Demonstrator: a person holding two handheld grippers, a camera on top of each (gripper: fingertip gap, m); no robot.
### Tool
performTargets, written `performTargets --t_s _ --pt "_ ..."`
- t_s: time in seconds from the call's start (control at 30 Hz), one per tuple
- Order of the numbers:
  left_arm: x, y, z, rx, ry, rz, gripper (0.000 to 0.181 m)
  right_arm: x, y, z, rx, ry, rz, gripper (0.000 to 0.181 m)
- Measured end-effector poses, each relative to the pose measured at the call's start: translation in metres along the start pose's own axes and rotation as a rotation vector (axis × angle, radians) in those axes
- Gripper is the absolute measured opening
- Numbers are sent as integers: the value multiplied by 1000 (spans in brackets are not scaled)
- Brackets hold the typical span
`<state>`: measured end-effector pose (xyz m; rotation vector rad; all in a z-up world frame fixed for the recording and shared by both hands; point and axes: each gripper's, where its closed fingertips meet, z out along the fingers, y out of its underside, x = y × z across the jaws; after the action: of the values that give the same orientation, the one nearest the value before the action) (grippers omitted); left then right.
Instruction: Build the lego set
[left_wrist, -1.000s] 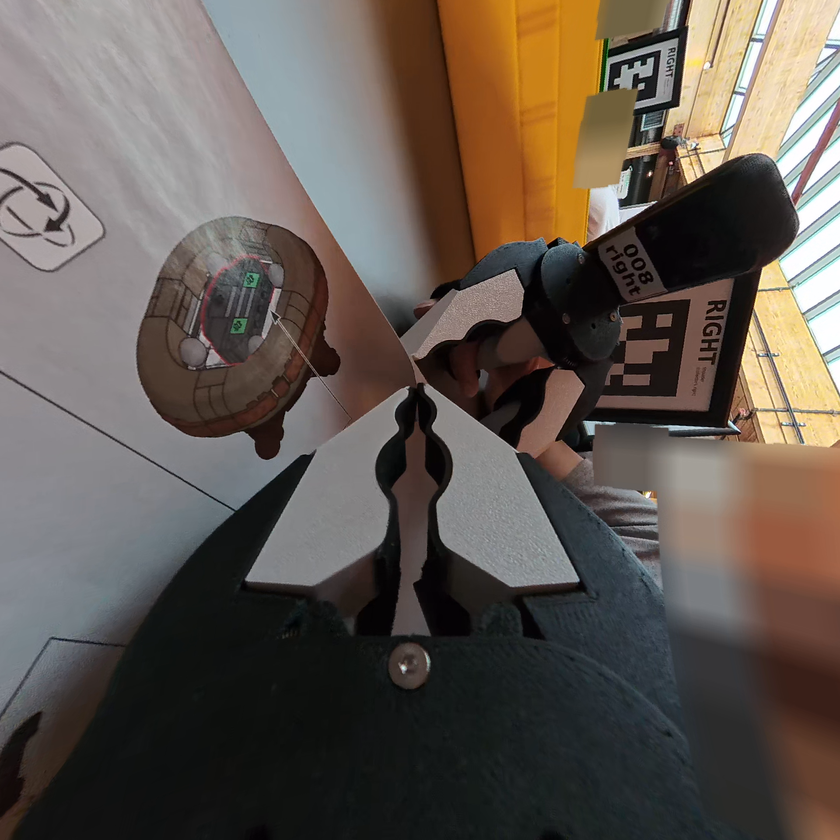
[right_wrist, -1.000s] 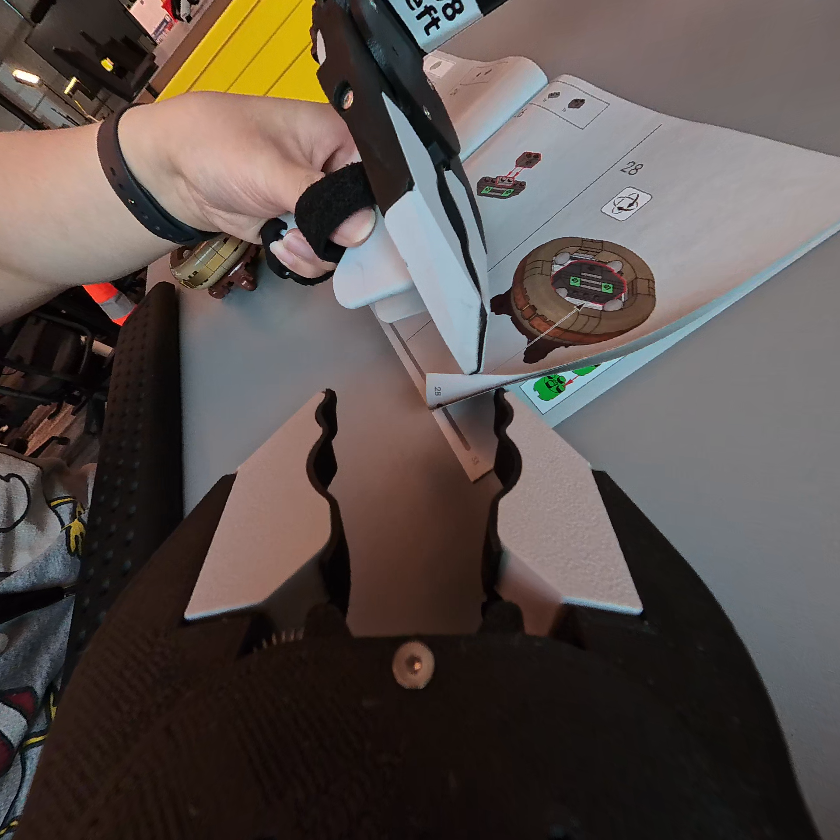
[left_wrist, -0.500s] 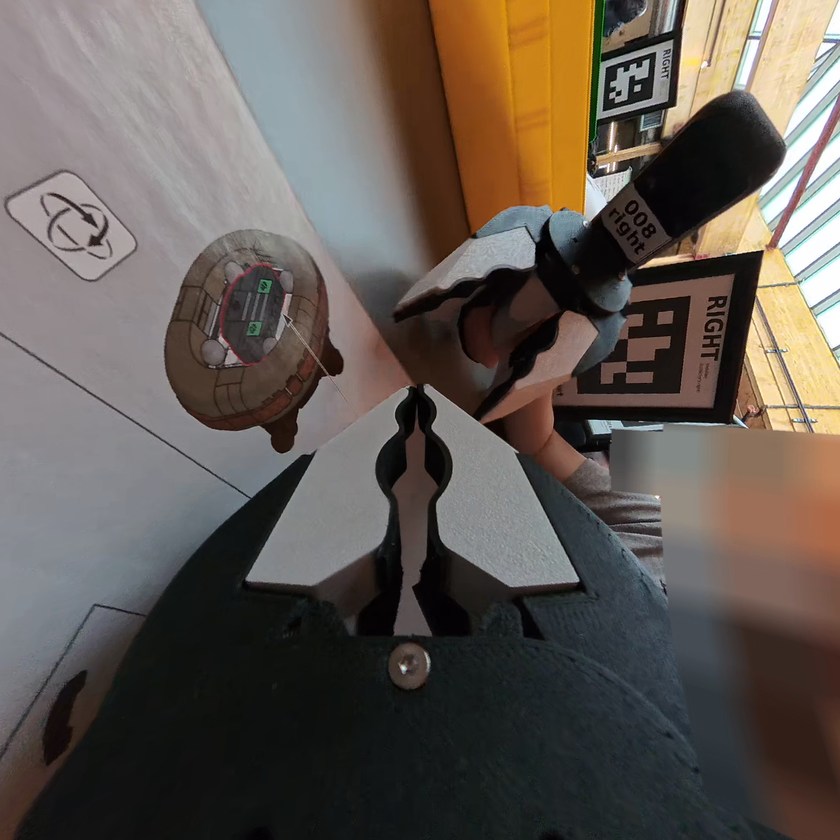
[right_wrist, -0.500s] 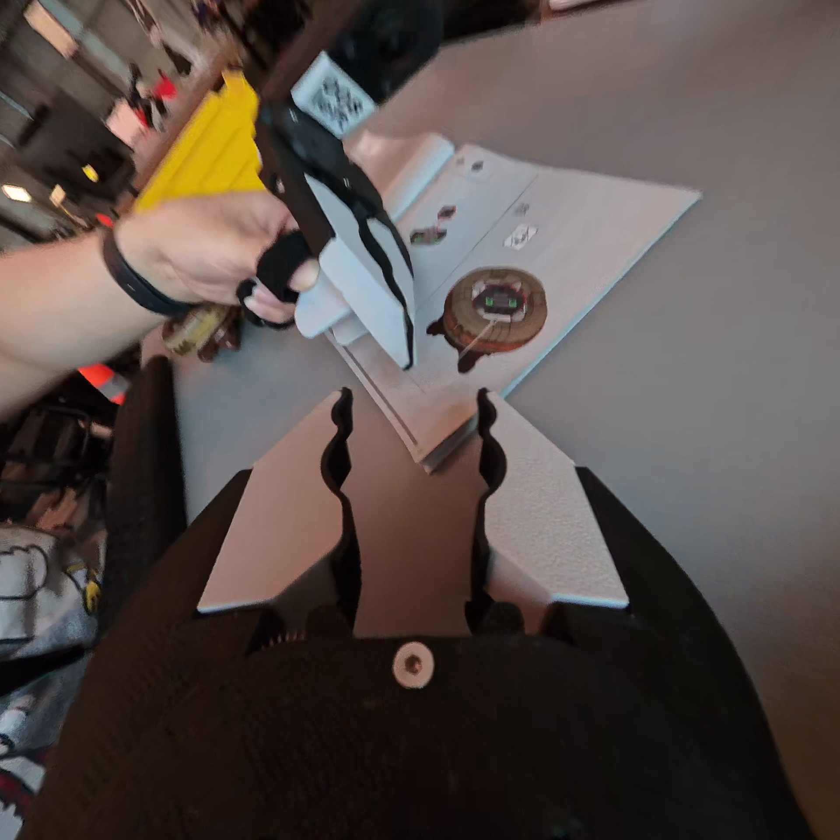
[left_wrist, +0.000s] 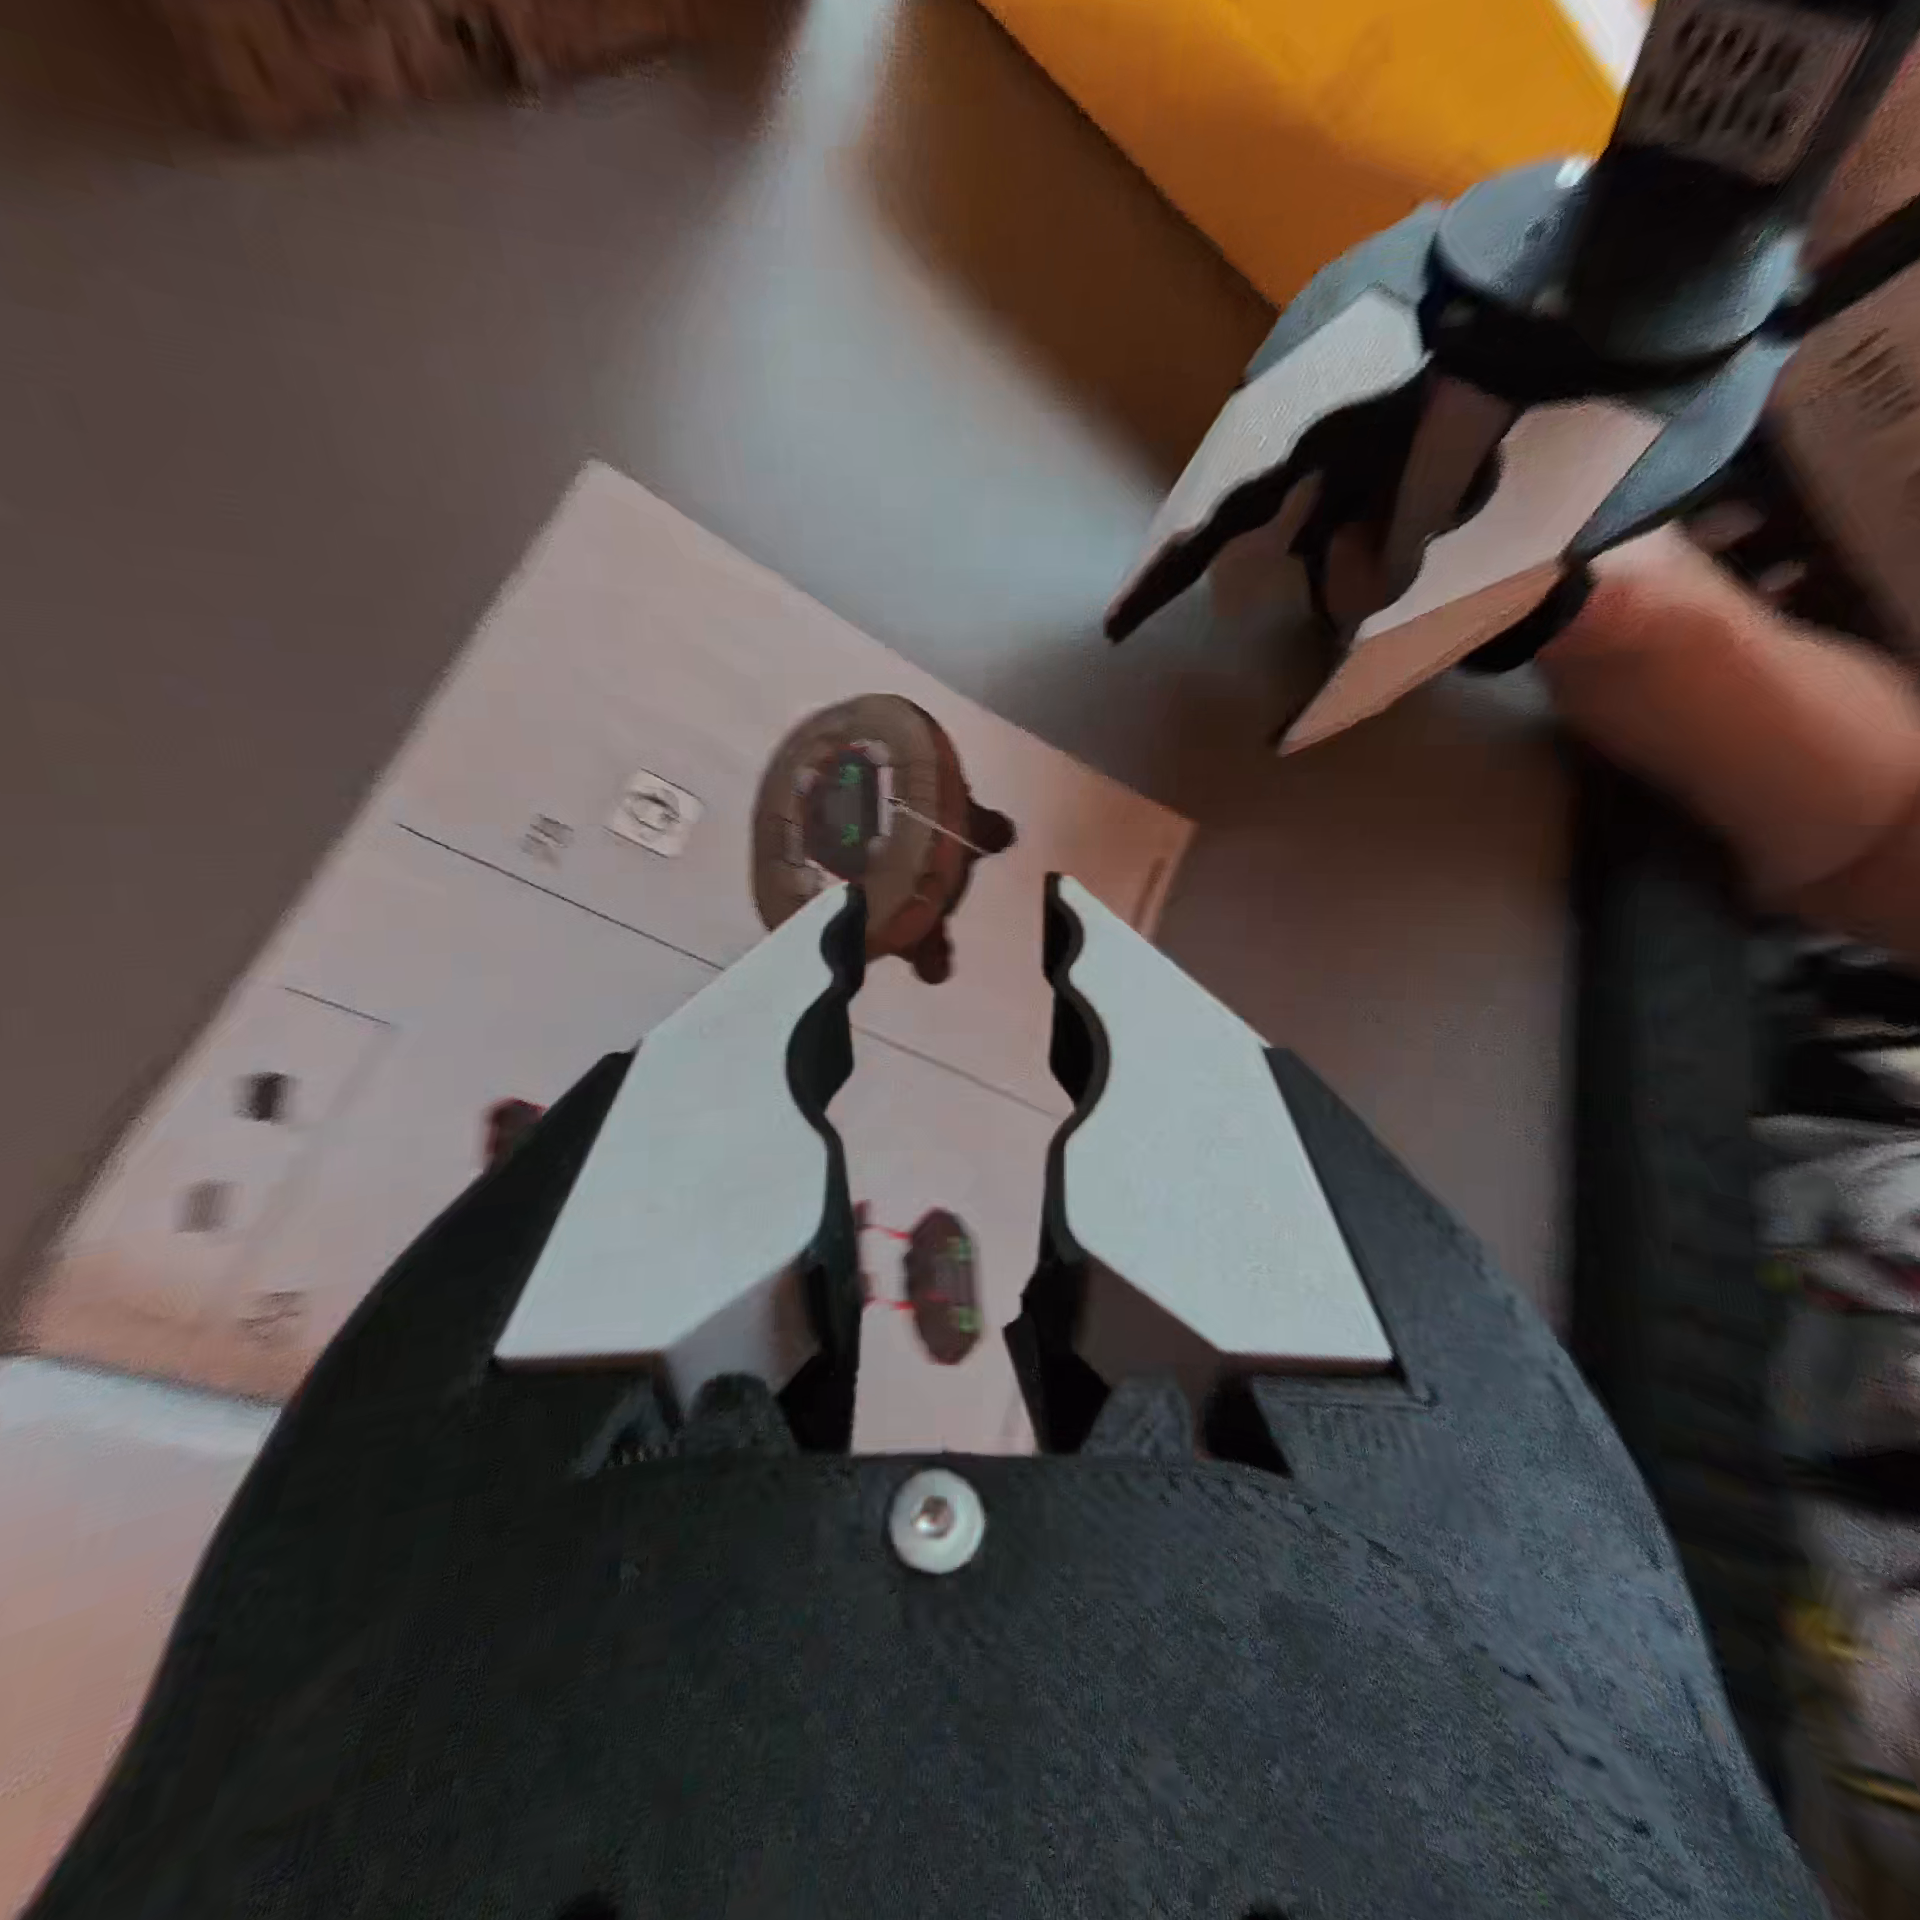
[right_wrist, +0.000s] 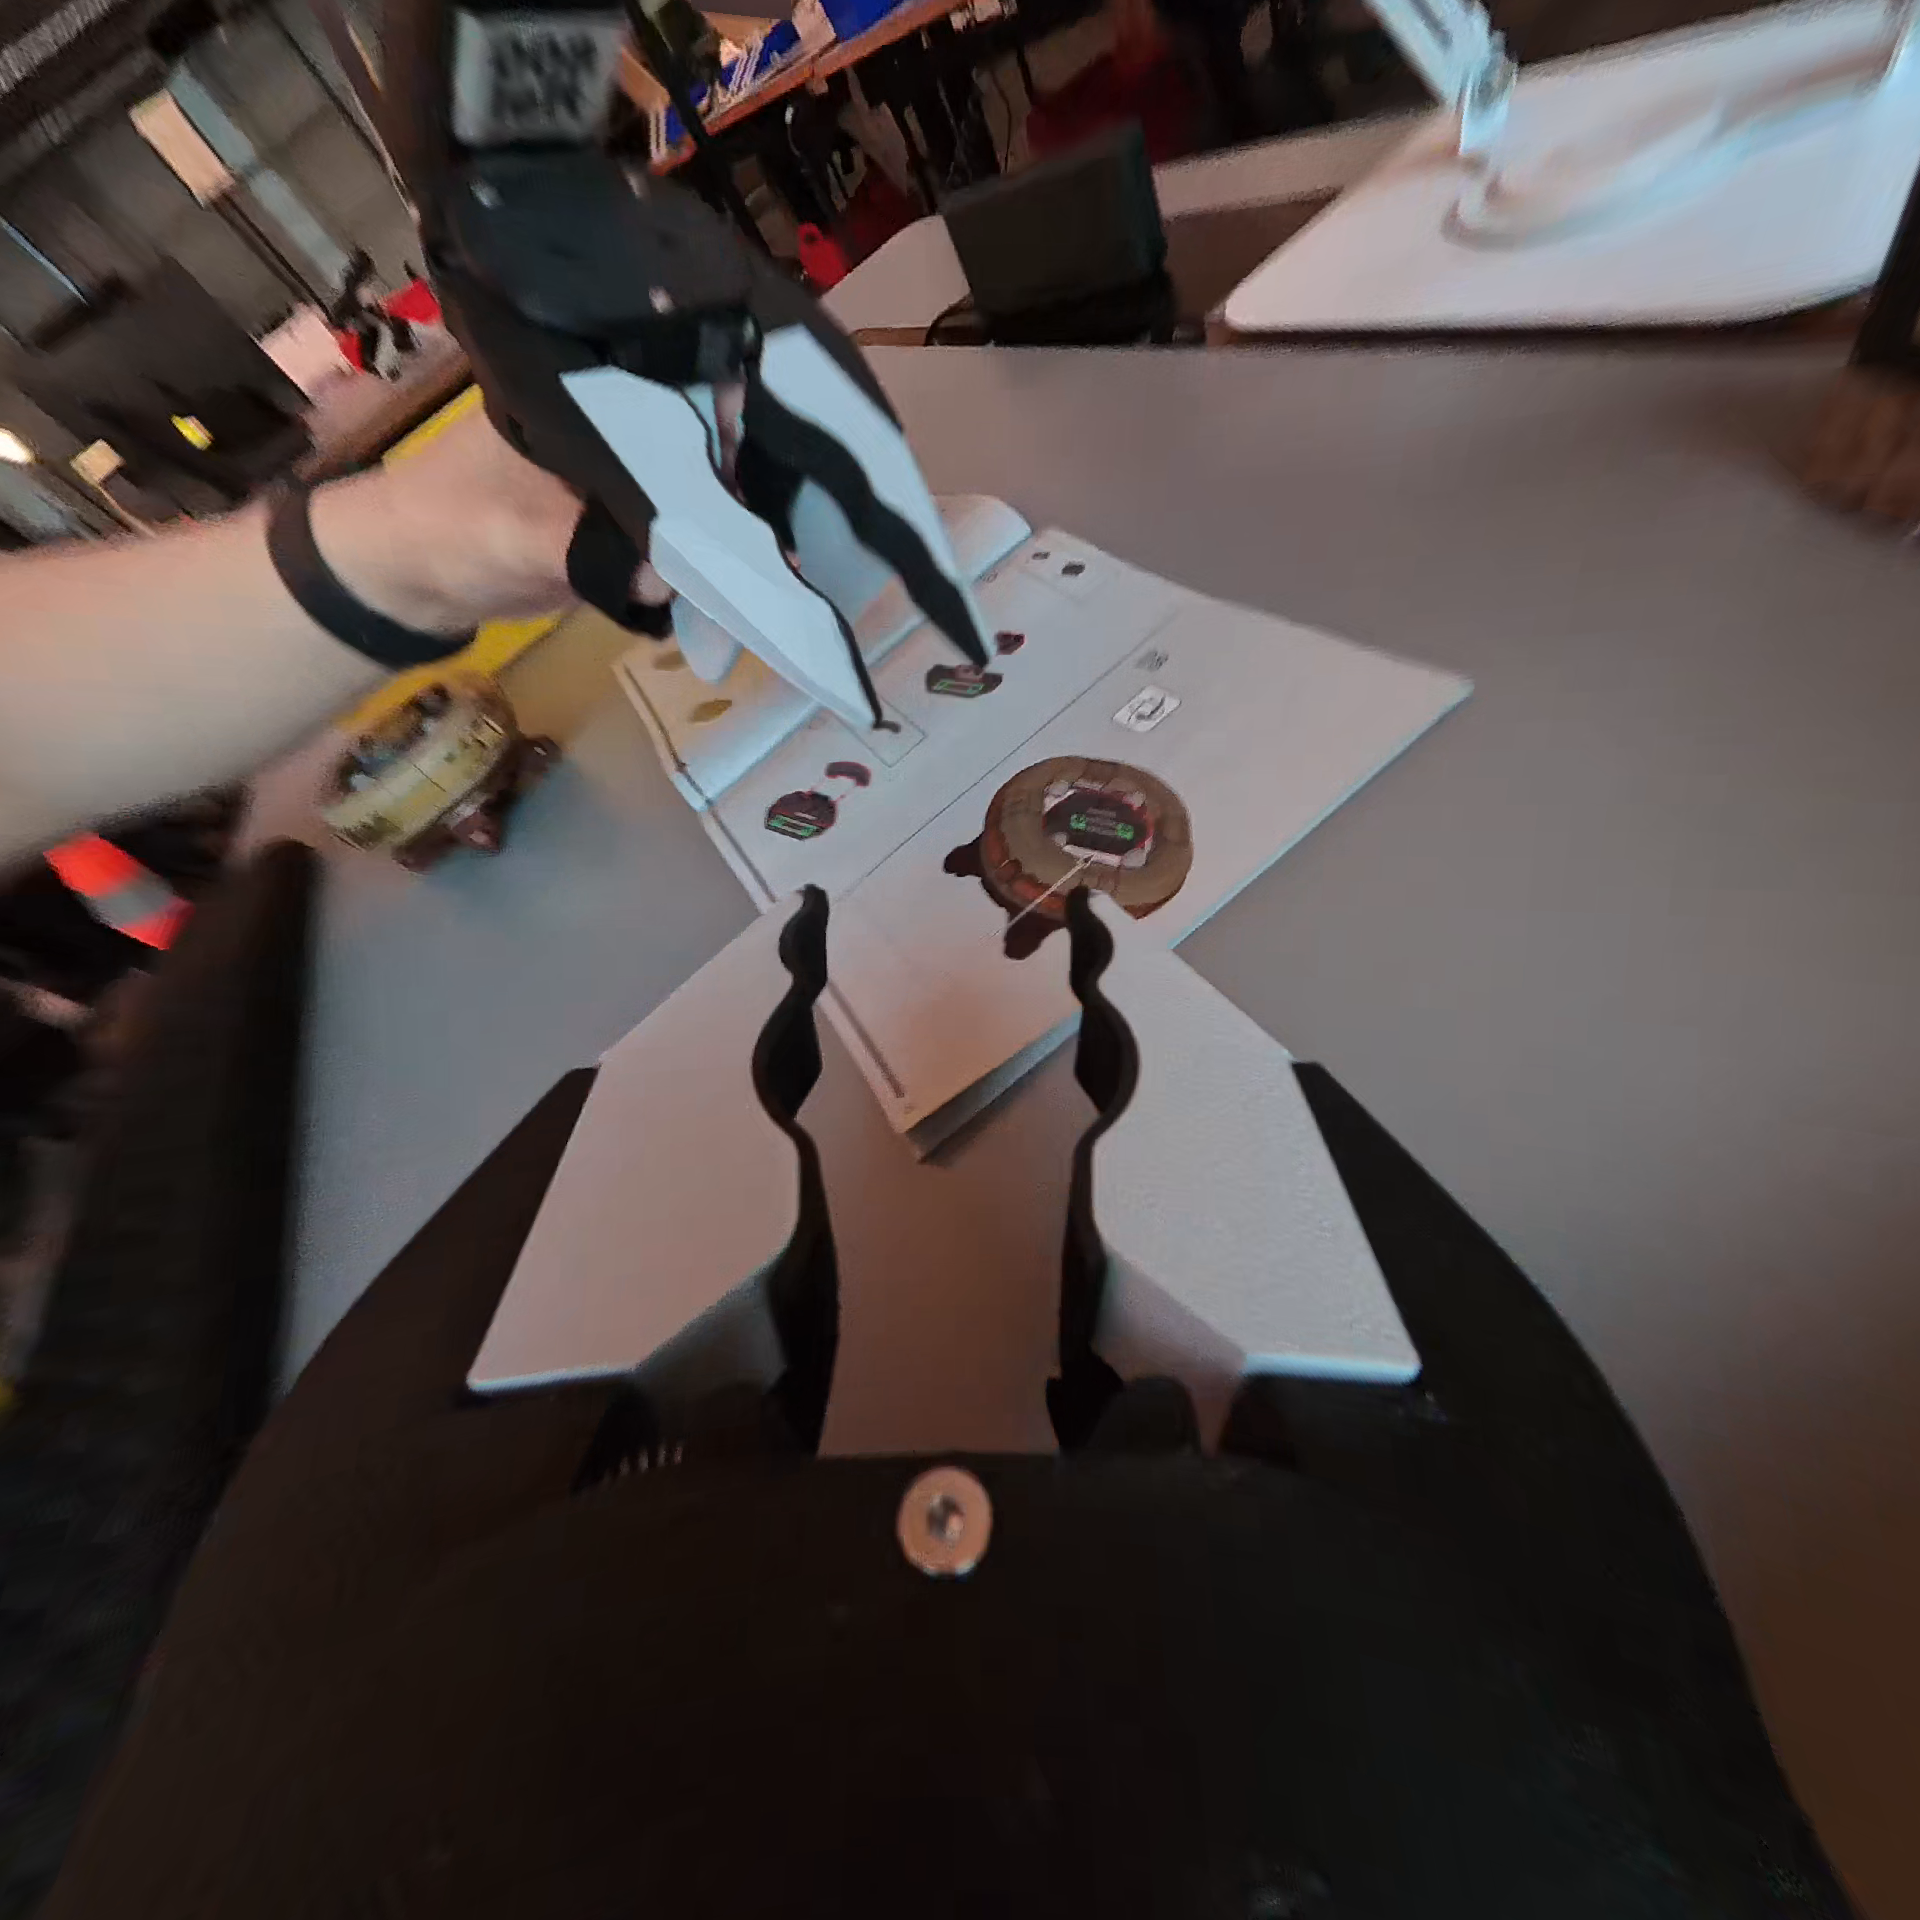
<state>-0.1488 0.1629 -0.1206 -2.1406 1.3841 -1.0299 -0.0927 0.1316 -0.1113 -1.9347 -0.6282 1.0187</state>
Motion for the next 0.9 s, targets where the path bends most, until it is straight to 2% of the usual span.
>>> performTargets --t_s 0.1,0.2,0.37,0.5,0.73,0.9 --pt "1 -7 -9 15 -172 354 54 4 9 2 -47 62 -206 54" --pt "13 -1 -3 23 -263 525 62 -6 22 8 -119 19 -285 64" --pt "11 54 5 -198 -290 679 86 -20 27 9 -133 -36 -373 66" --pt "18 62 1 -159 -266 676 71 -20 28 10 -144 -42 -364 66" --pt "15 73 0 -226 -216 673 57 -21 28 9 -137 -45 -359 66" --pt "18 78 1 -250 -167 624 37 -22 30 10 -154 -46 -369 66"
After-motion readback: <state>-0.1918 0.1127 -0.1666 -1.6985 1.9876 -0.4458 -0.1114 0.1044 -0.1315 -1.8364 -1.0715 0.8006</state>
